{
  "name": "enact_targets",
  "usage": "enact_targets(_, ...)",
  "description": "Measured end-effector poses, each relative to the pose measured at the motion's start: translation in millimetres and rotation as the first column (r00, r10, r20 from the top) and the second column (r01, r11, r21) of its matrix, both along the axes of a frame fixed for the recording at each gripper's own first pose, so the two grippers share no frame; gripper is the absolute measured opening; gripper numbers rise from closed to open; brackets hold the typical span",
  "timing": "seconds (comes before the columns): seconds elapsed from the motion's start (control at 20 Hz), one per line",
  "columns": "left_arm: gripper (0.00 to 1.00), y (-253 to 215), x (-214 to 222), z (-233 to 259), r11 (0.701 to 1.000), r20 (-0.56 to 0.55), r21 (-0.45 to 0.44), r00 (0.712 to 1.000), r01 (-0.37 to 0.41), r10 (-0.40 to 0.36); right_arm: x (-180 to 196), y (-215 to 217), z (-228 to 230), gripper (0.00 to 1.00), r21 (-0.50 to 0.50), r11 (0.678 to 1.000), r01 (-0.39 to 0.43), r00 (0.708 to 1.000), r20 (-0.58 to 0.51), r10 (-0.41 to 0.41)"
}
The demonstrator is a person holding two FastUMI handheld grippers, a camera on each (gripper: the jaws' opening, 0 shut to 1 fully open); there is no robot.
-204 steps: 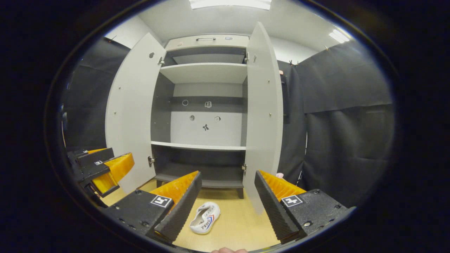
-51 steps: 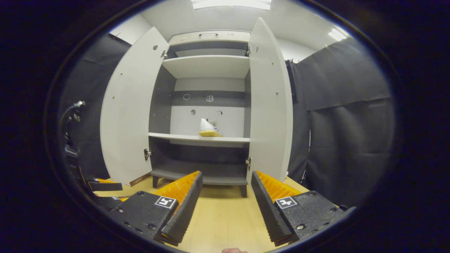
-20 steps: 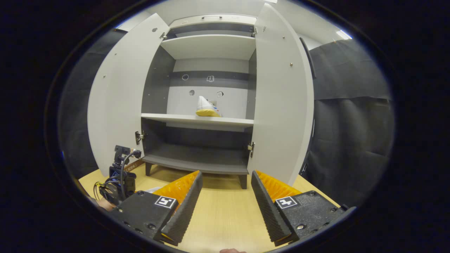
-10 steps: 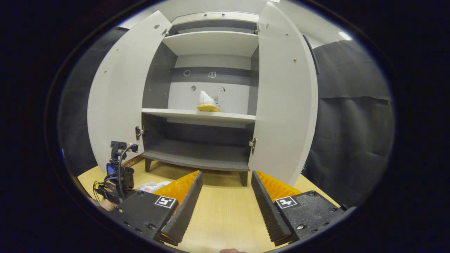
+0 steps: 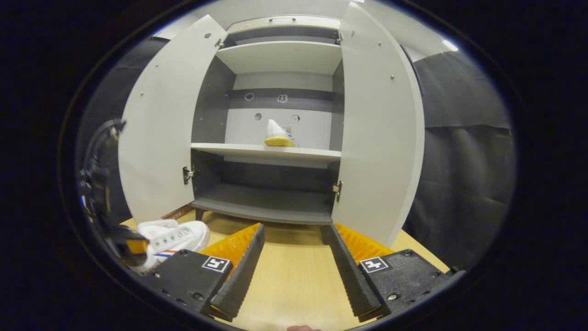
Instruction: Grab one shoe with the right hand and put it into the shoe cabinet, grab the other shoe with the left hand and put it into the shoe cabinet; then close the right door with the right hand and the left door with the left hand.
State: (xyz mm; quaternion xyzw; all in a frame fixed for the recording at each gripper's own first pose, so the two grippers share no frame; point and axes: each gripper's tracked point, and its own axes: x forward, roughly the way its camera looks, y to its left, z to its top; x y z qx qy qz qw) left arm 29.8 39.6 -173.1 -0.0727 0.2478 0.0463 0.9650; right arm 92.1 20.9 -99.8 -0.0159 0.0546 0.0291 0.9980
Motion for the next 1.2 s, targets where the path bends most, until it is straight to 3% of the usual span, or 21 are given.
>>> enact_targets(0.2,0.0,0,39,84,1.0,0.095,-0.012,0.995,0.011,-0.009,-2,10,2,0.88,-0.001,0.999,-0.035,0.999,0.017,0.035)
enact_targets(0.4,0.0,19,123,168,1.0,0.192,0.007,0.981,-0.027,0.025,-6,11,8,0.88,-0.009,0.999,-0.048,0.998,0.031,0.048)
enact_targets(0.5,0.0,29,176,185,0.999,0.207,0.041,0.978,-0.028,0.019,-7,10,9,0.88,0.002,0.999,-0.048,0.998,0.033,0.048)
enact_targets(0.7,0.0,35,257,186,0.999,0.1,-0.024,0.994,-0.039,0.041,-11,4,9,0.88,-0.009,0.999,-0.037,0.999,0.032,0.037)
enact_targets(0.85,0.0,45,315,180,0.997,0.022,0.034,0.997,-0.071,0.07,-13,1,7,0.88,-0.005,1.0,-0.03,0.999,0.019,0.03)
enact_targets(1.2,0.0,47,374,140,0.996,-0.173,0.036,0.98,-0.087,0.092,-14,-15,-2,0.88,-0.009,1.0,0.009,1.0,-0.007,-0.009)
